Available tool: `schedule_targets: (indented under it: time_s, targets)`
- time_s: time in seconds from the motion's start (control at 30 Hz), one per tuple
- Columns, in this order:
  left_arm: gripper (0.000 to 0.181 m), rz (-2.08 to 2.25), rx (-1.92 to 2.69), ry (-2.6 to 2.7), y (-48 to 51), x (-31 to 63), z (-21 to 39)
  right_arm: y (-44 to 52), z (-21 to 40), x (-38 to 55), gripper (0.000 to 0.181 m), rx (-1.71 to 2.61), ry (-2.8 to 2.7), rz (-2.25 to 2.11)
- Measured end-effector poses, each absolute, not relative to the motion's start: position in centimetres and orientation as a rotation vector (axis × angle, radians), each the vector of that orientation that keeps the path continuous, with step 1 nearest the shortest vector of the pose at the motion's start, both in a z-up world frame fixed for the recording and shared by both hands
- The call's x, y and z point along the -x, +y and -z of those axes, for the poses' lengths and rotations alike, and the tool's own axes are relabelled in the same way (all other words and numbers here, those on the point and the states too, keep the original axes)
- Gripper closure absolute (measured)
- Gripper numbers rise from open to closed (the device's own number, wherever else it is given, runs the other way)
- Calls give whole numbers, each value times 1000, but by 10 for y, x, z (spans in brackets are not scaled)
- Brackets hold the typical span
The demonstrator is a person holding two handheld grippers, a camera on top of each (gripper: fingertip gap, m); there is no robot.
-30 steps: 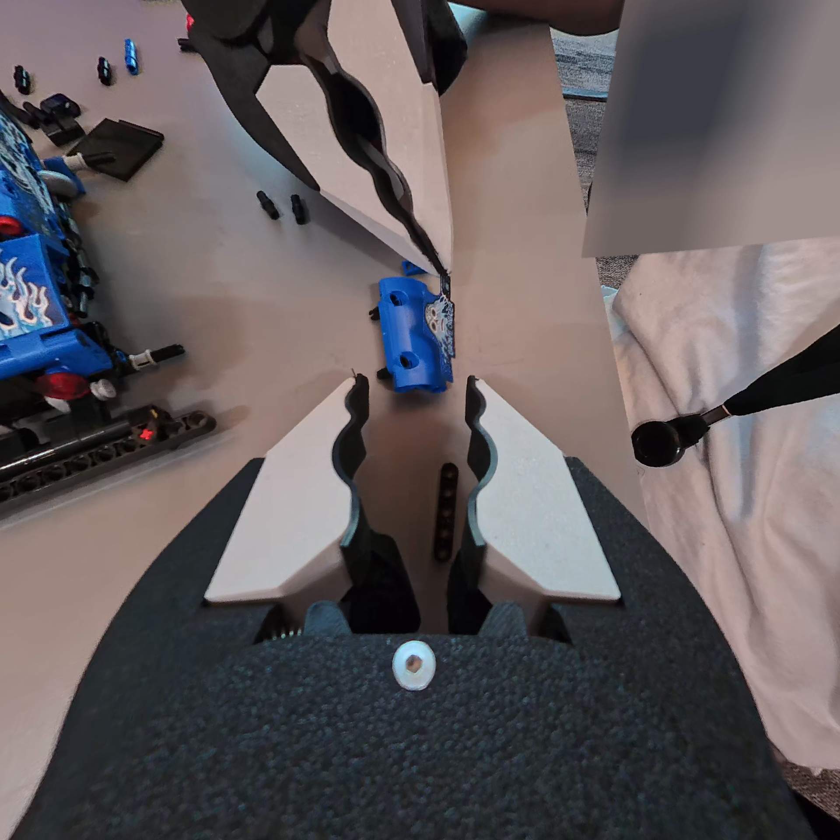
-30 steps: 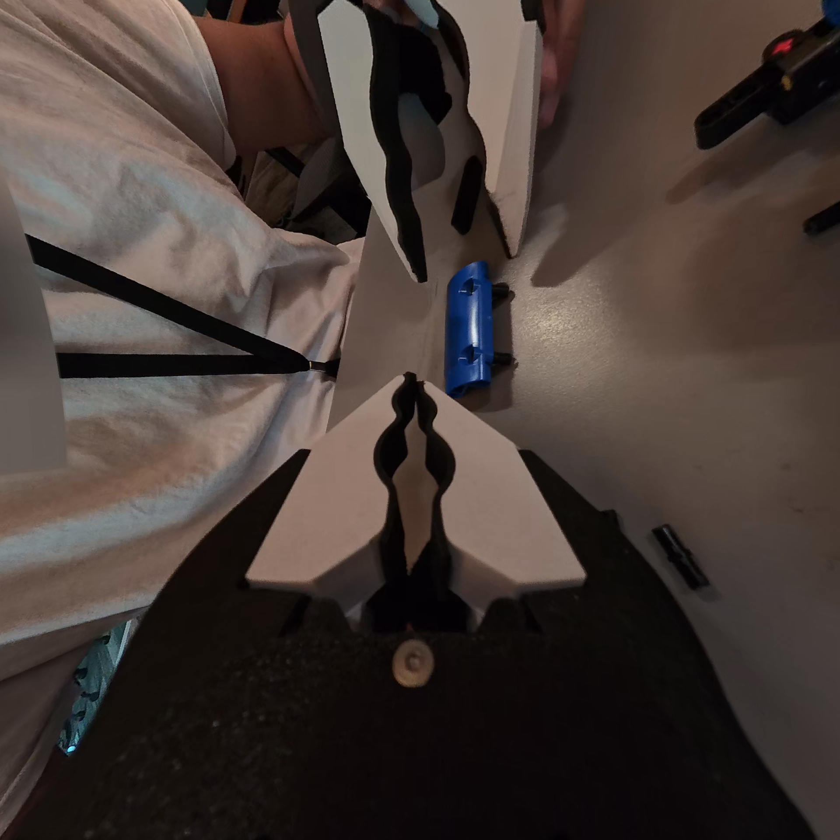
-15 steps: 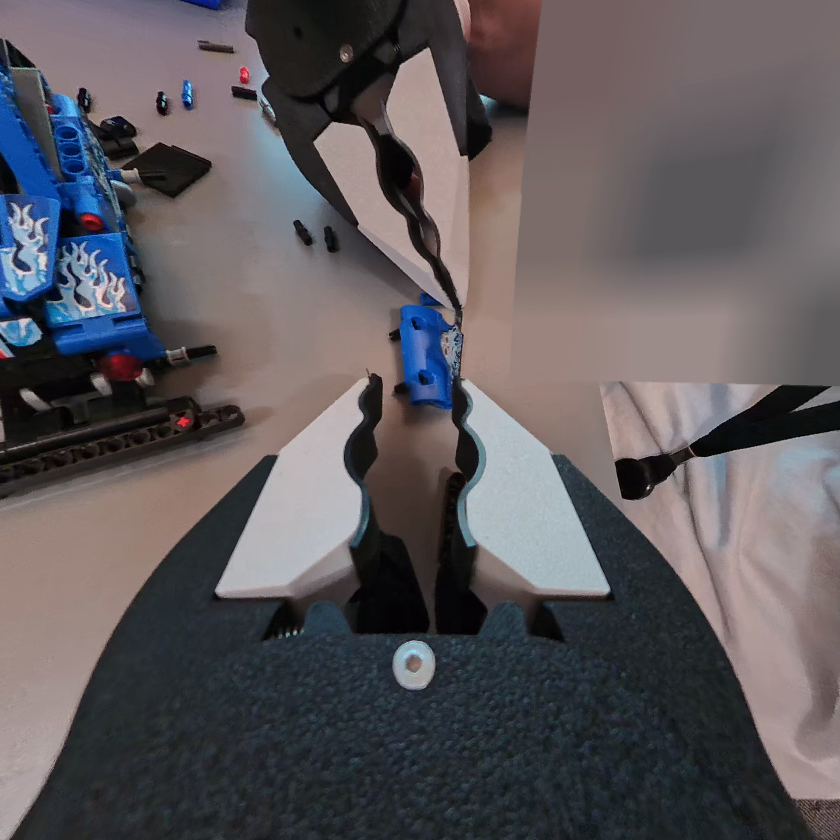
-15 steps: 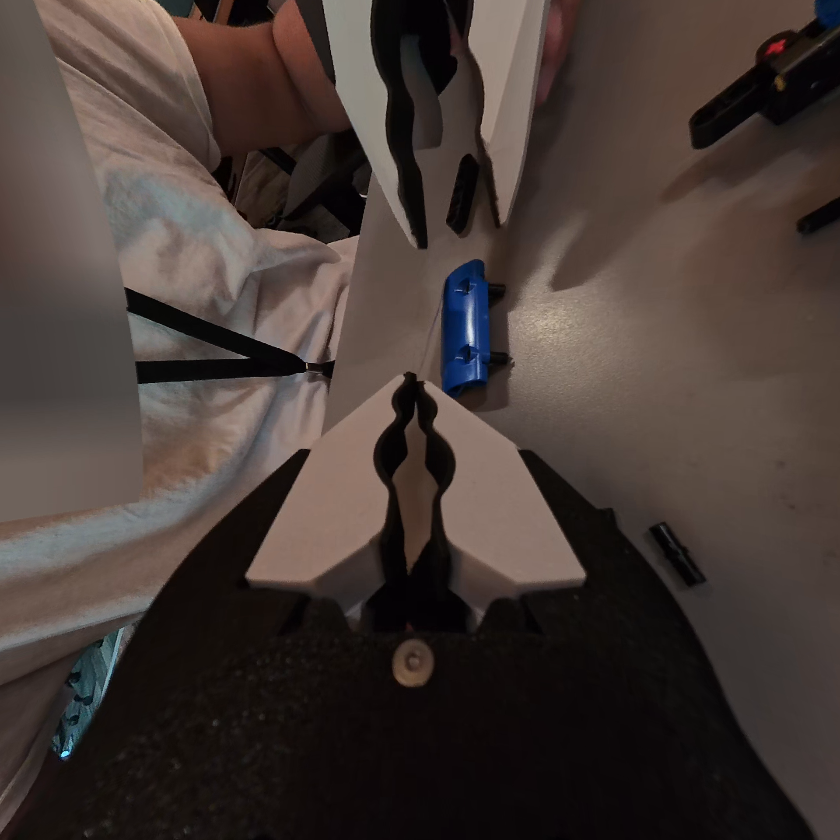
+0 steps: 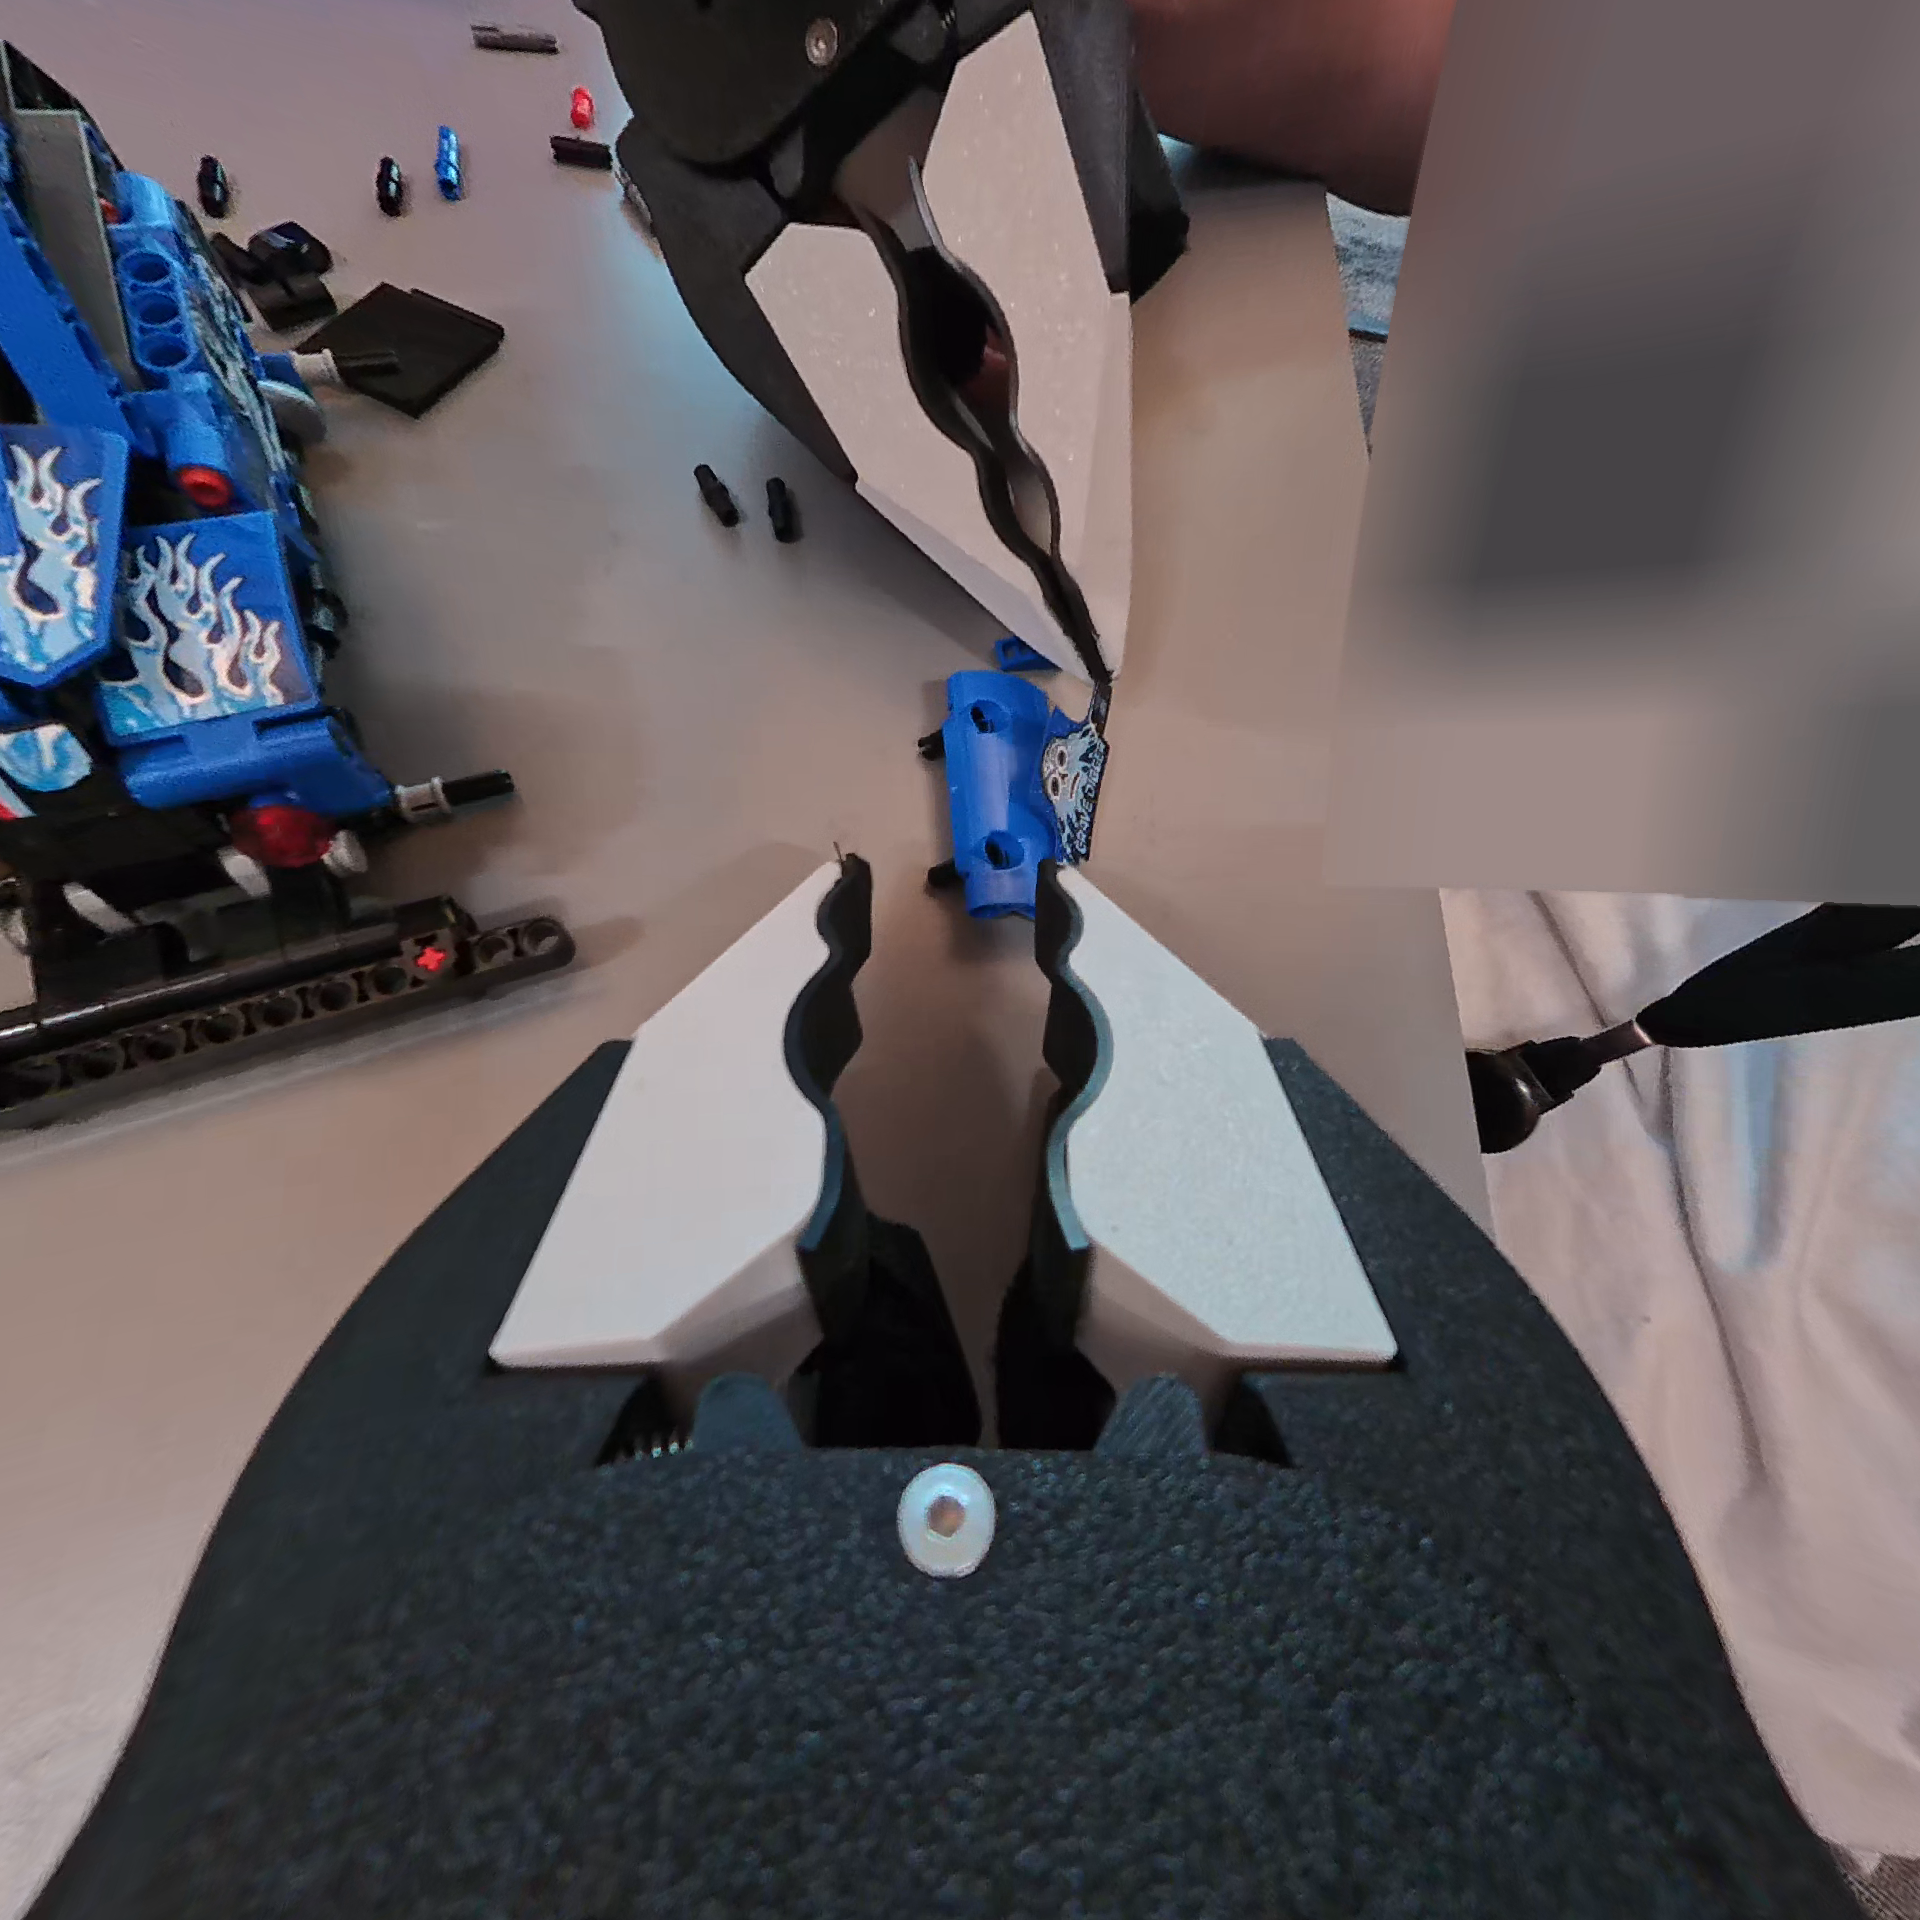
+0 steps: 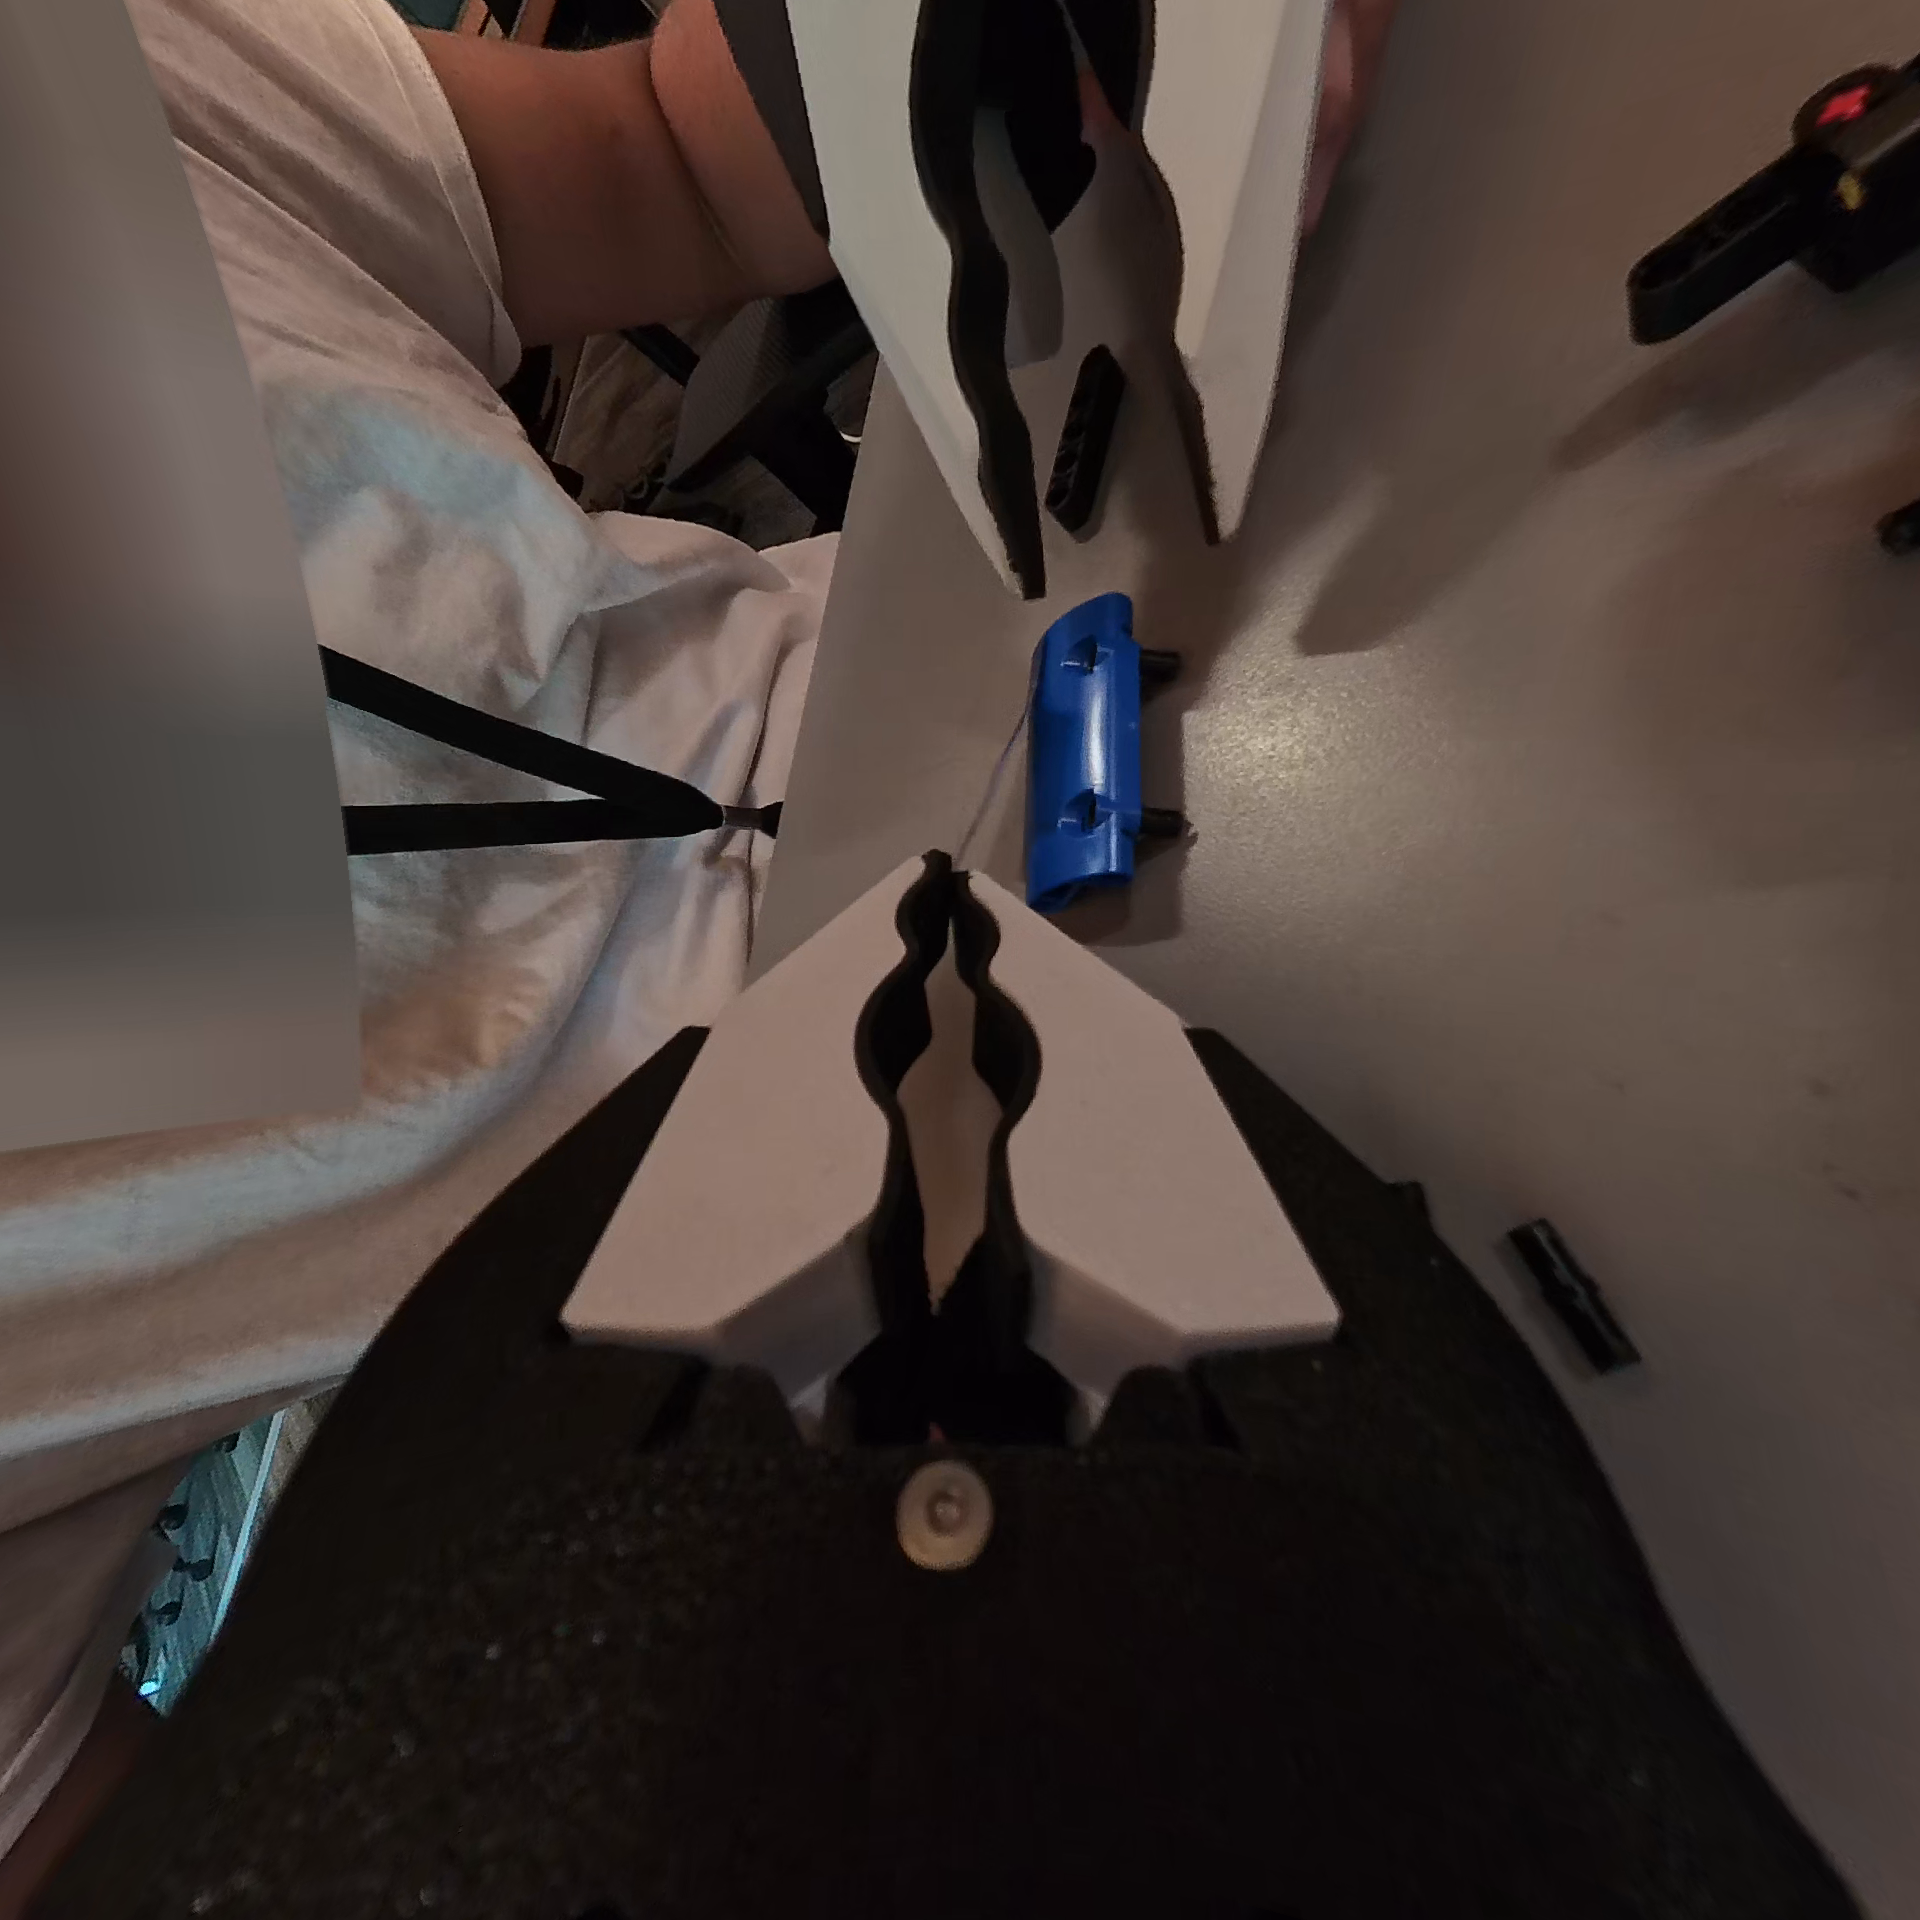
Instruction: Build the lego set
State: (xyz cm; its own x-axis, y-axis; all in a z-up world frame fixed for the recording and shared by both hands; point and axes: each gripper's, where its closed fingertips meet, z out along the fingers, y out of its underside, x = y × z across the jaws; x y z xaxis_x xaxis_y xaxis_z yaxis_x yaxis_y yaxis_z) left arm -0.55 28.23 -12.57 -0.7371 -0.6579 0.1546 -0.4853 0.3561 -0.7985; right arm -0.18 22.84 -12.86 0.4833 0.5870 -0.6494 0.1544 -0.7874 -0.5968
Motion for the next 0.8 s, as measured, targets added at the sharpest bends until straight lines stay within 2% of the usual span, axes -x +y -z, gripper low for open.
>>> schedule_targets:
  time_s: [0.37, 0.8]
  targets:
    - [159, 1285, 1009, 2427, 281, 4, 128, 225, 127, 5, 181, 2246, -669, -1239]
    - [160, 1231, 990, 2437, 280, 3, 133, 225, 126, 5, 181, 2247, -664, -1248]
